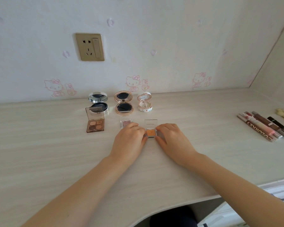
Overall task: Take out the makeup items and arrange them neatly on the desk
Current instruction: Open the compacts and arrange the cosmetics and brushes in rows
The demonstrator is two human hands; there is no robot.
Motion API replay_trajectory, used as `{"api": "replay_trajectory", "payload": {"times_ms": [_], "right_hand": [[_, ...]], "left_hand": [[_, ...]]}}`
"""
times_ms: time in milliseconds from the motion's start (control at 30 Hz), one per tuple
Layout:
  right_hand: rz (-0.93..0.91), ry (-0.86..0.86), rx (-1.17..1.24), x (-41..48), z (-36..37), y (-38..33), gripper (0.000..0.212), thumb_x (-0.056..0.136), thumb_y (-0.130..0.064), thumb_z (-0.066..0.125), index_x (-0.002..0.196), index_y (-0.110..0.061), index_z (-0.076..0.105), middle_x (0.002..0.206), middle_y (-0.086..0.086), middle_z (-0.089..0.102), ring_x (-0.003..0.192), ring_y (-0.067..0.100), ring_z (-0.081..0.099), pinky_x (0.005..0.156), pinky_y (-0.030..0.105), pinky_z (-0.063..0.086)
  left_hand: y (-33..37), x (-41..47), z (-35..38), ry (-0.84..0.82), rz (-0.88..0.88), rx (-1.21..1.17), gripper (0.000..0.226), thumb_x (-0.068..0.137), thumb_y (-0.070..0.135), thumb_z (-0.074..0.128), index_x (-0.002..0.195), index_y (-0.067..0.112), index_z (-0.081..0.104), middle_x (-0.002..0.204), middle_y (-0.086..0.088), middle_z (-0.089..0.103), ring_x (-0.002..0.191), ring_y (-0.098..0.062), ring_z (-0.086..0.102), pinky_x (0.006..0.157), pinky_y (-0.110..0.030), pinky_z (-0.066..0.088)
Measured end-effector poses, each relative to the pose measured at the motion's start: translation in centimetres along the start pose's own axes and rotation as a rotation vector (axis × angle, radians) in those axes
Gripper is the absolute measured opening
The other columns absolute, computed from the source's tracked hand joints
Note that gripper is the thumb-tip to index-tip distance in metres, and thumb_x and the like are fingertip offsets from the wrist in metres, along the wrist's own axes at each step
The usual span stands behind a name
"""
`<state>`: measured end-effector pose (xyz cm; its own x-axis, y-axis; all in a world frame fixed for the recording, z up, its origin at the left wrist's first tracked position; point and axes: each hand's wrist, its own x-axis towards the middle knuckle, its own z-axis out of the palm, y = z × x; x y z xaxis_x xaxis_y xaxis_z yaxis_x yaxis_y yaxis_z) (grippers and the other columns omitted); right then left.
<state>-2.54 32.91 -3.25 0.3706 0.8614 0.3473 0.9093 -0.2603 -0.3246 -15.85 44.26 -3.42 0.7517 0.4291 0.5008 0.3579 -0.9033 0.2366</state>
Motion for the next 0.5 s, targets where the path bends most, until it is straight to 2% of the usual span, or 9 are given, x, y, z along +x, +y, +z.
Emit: {"api": "replay_trajectory", "payload": {"times_ms": [133, 200, 367, 500], "right_hand": [[0.007, 0.014, -0.023, 1.9, 0.6, 0.1, 0.026, 0.094, -0.021, 0.054, 0.114, -0.007, 0.063, 0.116, 0.008, 0.063, 0.113, 0.032, 0.051, 0.093, 0.039, 0.045], [0.011, 0.024, -0.035, 2.5, 0.9, 0.2, 0.025, 0.094, -0.020, 0.054, 0.113, -0.007, 0.064, 0.113, 0.009, 0.064, 0.111, 0.033, 0.052, 0.090, 0.042, 0.047], [0.015, 0.033, -0.060, 3.6, 1.1, 0.5, 0.025, 0.094, -0.021, 0.053, 0.113, -0.008, 0.064, 0.111, 0.008, 0.064, 0.111, 0.032, 0.052, 0.087, 0.039, 0.047], [0.020, 0.020, -0.090, 4.1, 1.1, 0.7, 0.027, 0.095, -0.024, 0.051, 0.115, -0.010, 0.063, 0.113, 0.006, 0.062, 0.112, 0.030, 0.051, 0.088, 0.037, 0.045]], "left_hand": [[-1.0, 1.0, 1.0, 0.006, -0.025, 0.041, 0.013, 0.088, 0.020, 0.064, 0.092, 0.012, 0.073, 0.092, 0.002, 0.073, 0.112, -0.023, 0.057, 0.086, -0.036, 0.049], [-1.1, 1.4, 1.3, 0.020, -0.029, 0.077, 0.012, 0.086, 0.020, 0.066, 0.090, 0.012, 0.074, 0.091, 0.002, 0.074, 0.112, -0.025, 0.058, 0.086, -0.037, 0.048], [-1.6, 2.5, 1.7, 0.061, -0.009, 0.145, 0.007, 0.071, 0.017, 0.079, 0.072, 0.014, 0.073, 0.071, 0.005, 0.070, 0.093, -0.023, 0.065, 0.073, -0.030, 0.052], [-1.7, 3.2, 1.8, 0.053, -0.006, 0.176, 0.012, 0.065, 0.016, 0.083, 0.069, 0.016, 0.072, 0.065, 0.006, 0.068, 0.085, -0.021, 0.065, 0.069, -0.027, 0.051]]}}
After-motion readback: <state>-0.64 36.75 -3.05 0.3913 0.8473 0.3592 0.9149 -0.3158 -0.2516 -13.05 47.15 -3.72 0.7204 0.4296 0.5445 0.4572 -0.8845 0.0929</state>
